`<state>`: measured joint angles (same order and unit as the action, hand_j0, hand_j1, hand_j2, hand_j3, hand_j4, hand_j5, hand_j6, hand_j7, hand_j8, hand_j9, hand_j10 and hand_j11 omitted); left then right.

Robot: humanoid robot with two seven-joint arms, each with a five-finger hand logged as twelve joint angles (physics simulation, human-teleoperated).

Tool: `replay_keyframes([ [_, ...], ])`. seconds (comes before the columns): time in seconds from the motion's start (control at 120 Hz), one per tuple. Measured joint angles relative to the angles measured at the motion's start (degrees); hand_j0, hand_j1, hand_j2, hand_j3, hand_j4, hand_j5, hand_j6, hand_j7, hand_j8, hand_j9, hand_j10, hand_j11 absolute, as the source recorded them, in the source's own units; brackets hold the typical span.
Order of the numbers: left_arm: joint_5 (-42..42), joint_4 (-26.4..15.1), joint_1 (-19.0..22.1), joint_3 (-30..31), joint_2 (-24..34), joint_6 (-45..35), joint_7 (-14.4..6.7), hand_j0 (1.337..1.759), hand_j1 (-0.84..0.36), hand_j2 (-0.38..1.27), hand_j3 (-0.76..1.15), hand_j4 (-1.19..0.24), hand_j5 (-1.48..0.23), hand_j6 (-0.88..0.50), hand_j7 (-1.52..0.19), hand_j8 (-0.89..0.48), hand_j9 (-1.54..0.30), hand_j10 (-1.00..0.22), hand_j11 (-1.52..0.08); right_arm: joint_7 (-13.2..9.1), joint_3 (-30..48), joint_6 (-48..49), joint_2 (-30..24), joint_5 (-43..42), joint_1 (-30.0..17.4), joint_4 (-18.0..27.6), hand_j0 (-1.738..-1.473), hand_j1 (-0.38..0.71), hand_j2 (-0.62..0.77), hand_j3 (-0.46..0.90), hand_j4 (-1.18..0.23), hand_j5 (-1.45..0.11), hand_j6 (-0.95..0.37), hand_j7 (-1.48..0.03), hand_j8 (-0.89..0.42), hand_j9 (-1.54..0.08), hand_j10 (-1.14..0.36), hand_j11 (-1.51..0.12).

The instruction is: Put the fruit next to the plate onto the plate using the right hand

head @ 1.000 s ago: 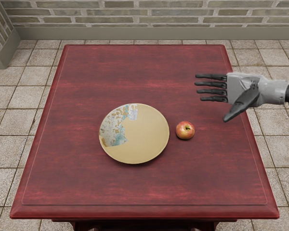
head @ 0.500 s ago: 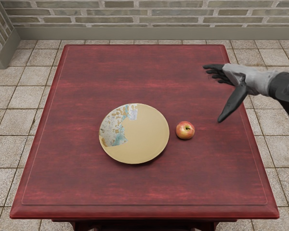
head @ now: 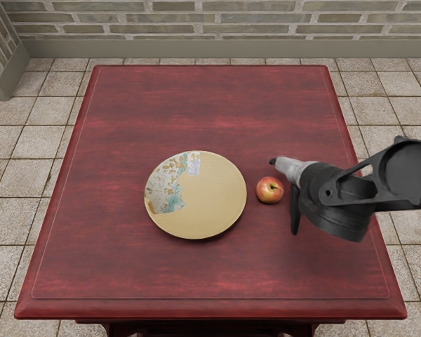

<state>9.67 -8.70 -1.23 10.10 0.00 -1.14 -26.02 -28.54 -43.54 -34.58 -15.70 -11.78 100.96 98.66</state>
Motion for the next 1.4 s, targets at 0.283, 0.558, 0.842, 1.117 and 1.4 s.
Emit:
replay_keyframes([
  [0.283,0.00,0.00,0.00,0.00,0.00,0.00,0.00,1.658,0.06,0.05,0.00,-0.24,-0.32,-0.24,-0.32,-0.24,-0.32,-0.24,-0.32,-0.28,-4.18,-0.39,7.97,7.38,5.16,0.35,-1.658,-0.30,-0.01,0.00,-0.05,-0.06,-0.05,-0.06,-0.05,-0.06,-0.05,-0.06],
  [0.558,0.00,0.00,0.00,0.00,0.00,0.00,0.00,1.658,0.06,0.05,0.00,-0.24,-0.32,-0.24,-0.32,-0.24,-0.32,-0.24,-0.32,-0.25,-5.43,-0.42,9.01,10.77,8.02,-0.34,-1.658,-0.29,-0.01,0.00,-0.05,-0.06,-0.05,-0.06,-0.05,-0.06,-0.05,-0.06],
  [0.842,0.00,0.00,0.00,0.00,0.00,0.00,0.00,1.658,0.06,0.05,0.00,-0.24,-0.32,-0.24,-0.32,-0.24,-0.32,-0.24,-0.32,0.46,-9.48,-0.42,14.79,17.61,7.87,-6.67,-1.658,-0.29,-0.01,0.00,-0.05,-0.06,-0.05,-0.06,-0.05,-0.06,-0.05,-0.06],
  [1.117,0.00,0.00,0.00,0.00,0.00,0.00,0.00,1.658,0.06,0.05,0.00,-0.24,-0.32,-0.24,-0.32,-0.24,-0.32,-0.24,-0.32,0.51,-10.43,-0.42,15.63,18.90,5.33,-10.59,-1.658,-0.14,-0.03,0.00,-0.17,-0.22,-0.17,-0.22,-0.17,-0.22,-0.17,-0.22],
  [1.4,0.00,0.00,0.00,0.00,0.00,0.00,0.00,1.658,0.06,0.05,0.00,-0.24,-0.32,-0.24,-0.32,-0.24,-0.32,-0.24,-0.32,0.39,-10.50,-0.42,15.69,19.17,1.70,-16.74,-1.658,-0.05,-0.05,0.00,-0.25,-0.32,-0.25,-0.32,-0.25,-0.32,-0.25,-0.32],
])
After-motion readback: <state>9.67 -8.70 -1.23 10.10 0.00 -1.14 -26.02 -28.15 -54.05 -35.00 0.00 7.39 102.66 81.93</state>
